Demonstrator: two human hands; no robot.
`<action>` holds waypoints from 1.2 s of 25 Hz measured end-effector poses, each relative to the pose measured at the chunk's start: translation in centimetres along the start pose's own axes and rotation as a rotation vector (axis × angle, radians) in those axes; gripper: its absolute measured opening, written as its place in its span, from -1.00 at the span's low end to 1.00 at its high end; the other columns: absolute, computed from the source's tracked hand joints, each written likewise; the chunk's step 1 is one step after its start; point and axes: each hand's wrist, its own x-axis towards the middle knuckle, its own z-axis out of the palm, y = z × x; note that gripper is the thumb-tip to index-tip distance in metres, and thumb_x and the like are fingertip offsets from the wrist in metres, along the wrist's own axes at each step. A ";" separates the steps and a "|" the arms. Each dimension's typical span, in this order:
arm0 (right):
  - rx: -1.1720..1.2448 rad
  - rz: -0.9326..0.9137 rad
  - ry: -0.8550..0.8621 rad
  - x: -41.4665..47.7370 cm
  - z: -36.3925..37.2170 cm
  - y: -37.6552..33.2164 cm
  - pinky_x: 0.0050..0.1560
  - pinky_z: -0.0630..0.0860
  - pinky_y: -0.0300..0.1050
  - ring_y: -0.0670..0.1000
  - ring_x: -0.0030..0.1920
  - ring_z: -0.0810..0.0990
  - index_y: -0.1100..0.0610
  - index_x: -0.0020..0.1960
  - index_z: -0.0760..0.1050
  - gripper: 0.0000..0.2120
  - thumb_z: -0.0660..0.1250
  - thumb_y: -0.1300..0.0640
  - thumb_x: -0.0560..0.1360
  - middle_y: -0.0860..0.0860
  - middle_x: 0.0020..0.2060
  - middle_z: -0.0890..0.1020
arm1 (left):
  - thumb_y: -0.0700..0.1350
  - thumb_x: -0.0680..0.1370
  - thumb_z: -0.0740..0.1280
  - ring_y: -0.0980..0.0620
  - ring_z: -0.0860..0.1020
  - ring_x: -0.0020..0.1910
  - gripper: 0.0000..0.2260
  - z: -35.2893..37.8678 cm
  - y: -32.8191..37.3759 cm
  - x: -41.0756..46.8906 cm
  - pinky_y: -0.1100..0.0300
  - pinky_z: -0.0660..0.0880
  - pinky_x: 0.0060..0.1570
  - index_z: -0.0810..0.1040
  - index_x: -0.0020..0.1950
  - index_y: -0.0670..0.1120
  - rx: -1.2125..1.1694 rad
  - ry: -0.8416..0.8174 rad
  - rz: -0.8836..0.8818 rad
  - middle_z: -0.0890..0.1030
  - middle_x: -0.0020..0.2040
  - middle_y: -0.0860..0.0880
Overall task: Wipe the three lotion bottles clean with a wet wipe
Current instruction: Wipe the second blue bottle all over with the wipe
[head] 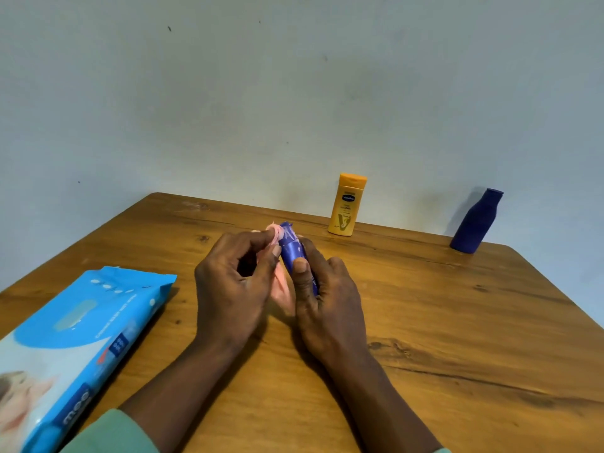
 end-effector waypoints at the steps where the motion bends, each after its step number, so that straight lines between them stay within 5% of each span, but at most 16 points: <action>1: -0.005 0.006 0.007 -0.1 0.0 0.1 -0.17 0.37 -0.28 -0.21 -0.06 0.43 -0.33 0.63 0.10 -0.06 -0.38 -0.65 0.36 -0.09 0.02 0.42 | -0.22 0.56 0.48 0.17 0.64 0.04 -0.72 0.1 0.1 -0.3 0.38 0.60 -0.08 0.67 0.26 -0.06 0.043 -0.024 0.041 0.66 0.04 0.06; 7: 0.009 0.043 0.080 0.2 -0.8 1.2 -0.17 0.35 -0.28 -0.22 -0.06 0.45 -0.32 0.62 0.17 -0.08 -0.39 -0.62 0.40 -0.06 0.00 0.45 | -0.24 0.53 0.47 0.09 0.61 -0.04 -0.75 0.6 1.1 -1.0 0.37 0.52 -0.10 0.72 0.21 -0.12 0.121 -0.279 0.265 0.59 -0.01 0.03; 10: -0.082 0.018 0.006 0.5 -1.5 0.9 -0.14 0.40 -0.21 -0.20 -0.08 0.42 -0.34 0.62 0.13 -0.16 -0.33 -0.60 0.45 -0.08 0.00 0.40 | -0.23 0.53 0.46 0.13 0.60 0.00 -0.69 0.3 0.4 0.4 0.40 0.54 -0.12 0.69 0.27 -0.07 0.115 -0.187 0.192 0.62 0.03 0.00; 16: -0.316 -0.032 -0.177 0.6 -1.7 0.1 0.08 0.49 -0.17 -0.11 0.06 0.39 -0.20 0.68 -0.01 -0.11 0.14 -0.53 0.48 -0.07 0.19 0.31 | -0.24 0.57 0.46 0.28 0.57 0.01 -0.69 -0.7 -0.9 1.4 0.51 0.49 -0.14 0.66 0.27 0.02 0.118 -0.068 0.031 0.63 0.03 0.00; 19: -0.356 -0.044 -0.133 0.5 -1.3 0.4 0.16 0.51 -0.13 -0.05 0.15 0.44 -0.10 0.67 0.07 -0.19 0.34 -0.29 0.57 -0.03 0.30 0.33 | -0.21 0.57 0.46 0.14 0.59 -0.07 -0.69 -1.1 -1.1 1.4 0.27 0.59 -0.17 0.67 0.29 0.03 0.197 -0.110 0.078 0.61 -0.05 0.01; 21: -0.358 -0.051 -0.083 0.4 -1.1 0.7 0.10 0.50 -0.14 -0.02 0.15 0.49 -0.07 0.63 0.16 -0.25 0.36 -0.23 0.56 -0.02 0.26 0.35 | -0.19 0.56 0.46 0.12 0.58 -0.11 -0.69 -0.7 -0.6 0.8 0.14 0.60 -0.20 0.68 0.29 0.01 0.250 -0.174 0.121 0.58 -0.06 0.02; 26: -0.367 -0.055 -0.016 0.2 -1.6 1.6 -0.11 0.38 -0.16 -0.05 -0.01 0.43 -0.14 0.53 0.32 -0.43 0.37 -0.15 0.56 -0.07 0.06 0.35 | -0.16 0.56 0.46 0.16 0.53 -0.07 -0.74 1.1 1.2 -1.3 0.37 0.46 -0.07 0.71 0.24 -0.03 0.293 -0.474 0.268 0.54 -0.01 0.06; 30: -0.480 -0.143 -0.113 0.4 -1.7 0.9 -0.05 0.34 -0.17 -0.10 0.03 0.31 -0.22 0.63 0.16 -0.28 0.39 -0.21 0.56 -0.03 0.16 0.36 | -0.16 0.57 0.45 0.11 0.54 -0.09 -0.75 0.5 -0.7 1.1 0.31 0.47 -0.14 0.71 0.24 -0.07 0.367 -0.274 0.124 0.56 -0.02 0.00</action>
